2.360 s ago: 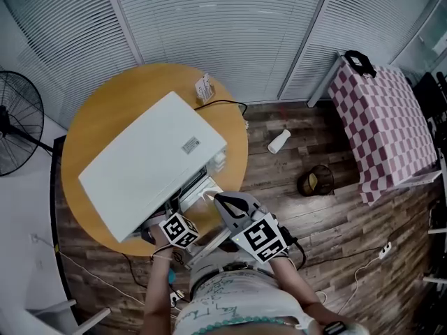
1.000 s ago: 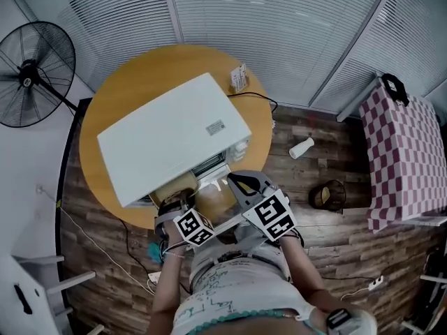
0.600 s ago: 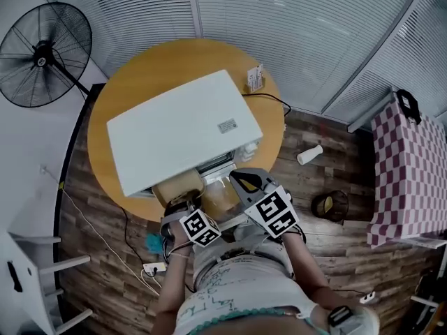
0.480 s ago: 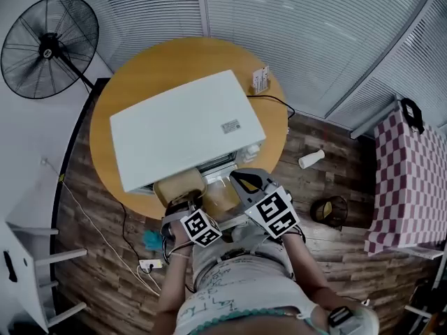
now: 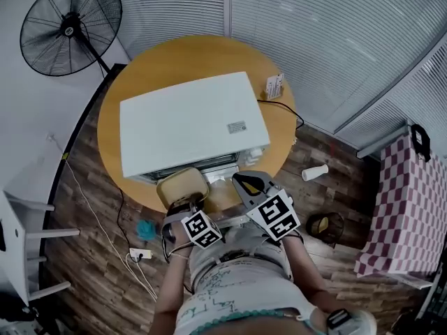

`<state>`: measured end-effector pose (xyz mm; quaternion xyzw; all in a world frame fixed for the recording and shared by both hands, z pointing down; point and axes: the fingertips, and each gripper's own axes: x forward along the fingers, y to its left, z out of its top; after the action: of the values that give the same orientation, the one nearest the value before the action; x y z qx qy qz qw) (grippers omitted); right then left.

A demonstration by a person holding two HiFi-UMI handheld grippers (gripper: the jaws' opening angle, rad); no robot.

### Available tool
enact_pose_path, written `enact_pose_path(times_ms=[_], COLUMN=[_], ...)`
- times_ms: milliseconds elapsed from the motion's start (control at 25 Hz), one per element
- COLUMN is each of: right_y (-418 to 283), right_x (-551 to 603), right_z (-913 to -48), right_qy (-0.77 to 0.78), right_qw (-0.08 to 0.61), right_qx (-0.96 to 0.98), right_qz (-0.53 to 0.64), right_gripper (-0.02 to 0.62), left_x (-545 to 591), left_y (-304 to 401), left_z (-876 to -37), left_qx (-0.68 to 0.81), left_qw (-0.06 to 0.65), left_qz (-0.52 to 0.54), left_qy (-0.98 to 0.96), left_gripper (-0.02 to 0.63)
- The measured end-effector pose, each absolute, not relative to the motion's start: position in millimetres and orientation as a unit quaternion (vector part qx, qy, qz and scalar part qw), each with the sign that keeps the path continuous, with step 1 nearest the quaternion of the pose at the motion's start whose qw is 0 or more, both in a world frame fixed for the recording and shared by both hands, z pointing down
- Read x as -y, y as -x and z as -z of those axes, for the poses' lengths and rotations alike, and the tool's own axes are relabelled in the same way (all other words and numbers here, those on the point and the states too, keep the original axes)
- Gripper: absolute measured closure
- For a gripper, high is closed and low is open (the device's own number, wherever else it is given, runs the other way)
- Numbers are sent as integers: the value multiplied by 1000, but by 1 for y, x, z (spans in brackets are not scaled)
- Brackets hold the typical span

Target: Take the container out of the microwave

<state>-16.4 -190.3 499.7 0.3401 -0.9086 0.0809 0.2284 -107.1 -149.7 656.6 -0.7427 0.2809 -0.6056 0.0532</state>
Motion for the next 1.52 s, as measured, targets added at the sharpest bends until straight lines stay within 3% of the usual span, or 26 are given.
enact_pose_path(times_ms=[840,1520], right_y=[-5,6], right_x=[169,159], right_z=[-503,-492], right_qy=[-316,-304], right_qw=[221,217], right_qx=[920,926], right_qz=[-71,-50], right_gripper=[601,601], left_x=[107,92], left_y=[86,72], left_z=[-652,-598], left_qx=[-263,-239], left_qw=[-7,-20], left_qz=[613,603], left_qy=[745,761], left_gripper=[589,589])
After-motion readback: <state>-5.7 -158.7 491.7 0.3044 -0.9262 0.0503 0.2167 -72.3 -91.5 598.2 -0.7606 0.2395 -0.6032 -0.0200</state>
